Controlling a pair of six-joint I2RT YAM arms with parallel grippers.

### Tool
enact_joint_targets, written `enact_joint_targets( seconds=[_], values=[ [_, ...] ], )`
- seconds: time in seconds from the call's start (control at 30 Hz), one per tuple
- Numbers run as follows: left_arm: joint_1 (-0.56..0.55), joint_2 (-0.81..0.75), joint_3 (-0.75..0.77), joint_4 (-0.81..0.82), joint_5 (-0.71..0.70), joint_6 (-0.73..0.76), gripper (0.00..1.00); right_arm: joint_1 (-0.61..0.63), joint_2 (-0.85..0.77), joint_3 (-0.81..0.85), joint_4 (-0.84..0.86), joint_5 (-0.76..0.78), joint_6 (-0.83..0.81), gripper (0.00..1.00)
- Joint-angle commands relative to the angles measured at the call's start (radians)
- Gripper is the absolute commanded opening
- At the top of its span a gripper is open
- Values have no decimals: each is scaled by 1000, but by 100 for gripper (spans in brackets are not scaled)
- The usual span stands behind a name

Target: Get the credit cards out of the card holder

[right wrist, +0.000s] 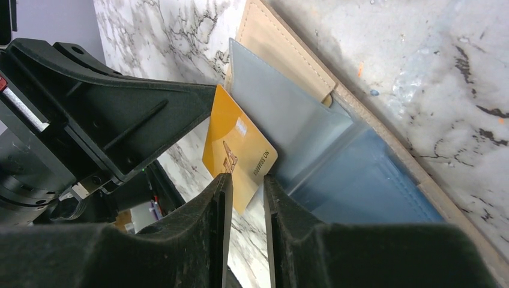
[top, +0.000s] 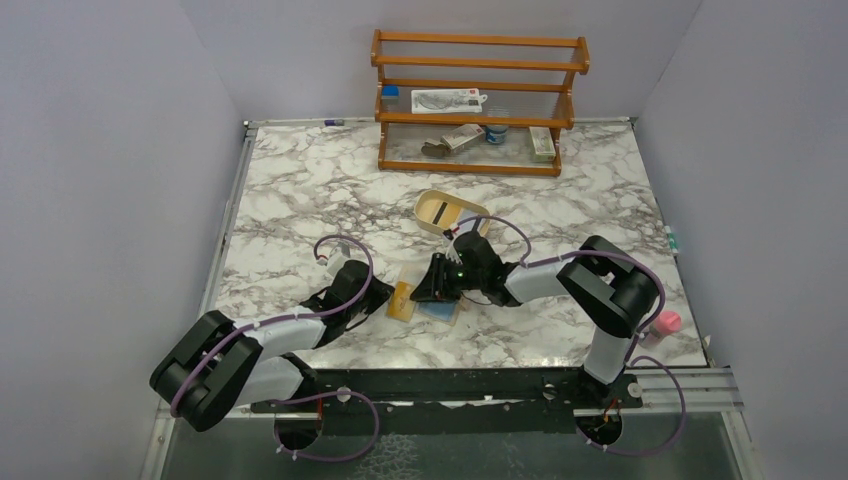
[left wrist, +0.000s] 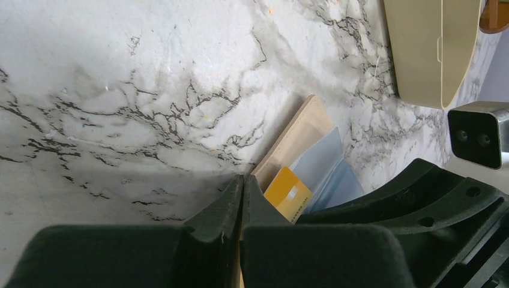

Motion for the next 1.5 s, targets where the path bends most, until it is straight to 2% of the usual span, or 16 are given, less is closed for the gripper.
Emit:
enact_joint_targets(
  seconds=[0.0,0.53,1.1,1.2,1.33,1.47],
  values=[
    [-14,41,-9,-99,27,14,0,10,-6,-6,103,-4,36,29],
    [-18,67,-5,-93,26,14,0,10,-42,-58,218,47,100,23],
    [-25,101,19,-86,24,16,0,8,-33,-60,283,51,113,22],
    [-25,101,19,-87,22,16,0,8,-24,-48,266,47,111,22],
    [-27,105,19,-86,22,16,0,9,-11,-36,230,35,101,29],
    [-26,111,21,-83,23,16,0,10,-9,-33,196,28,92,30]
  ],
)
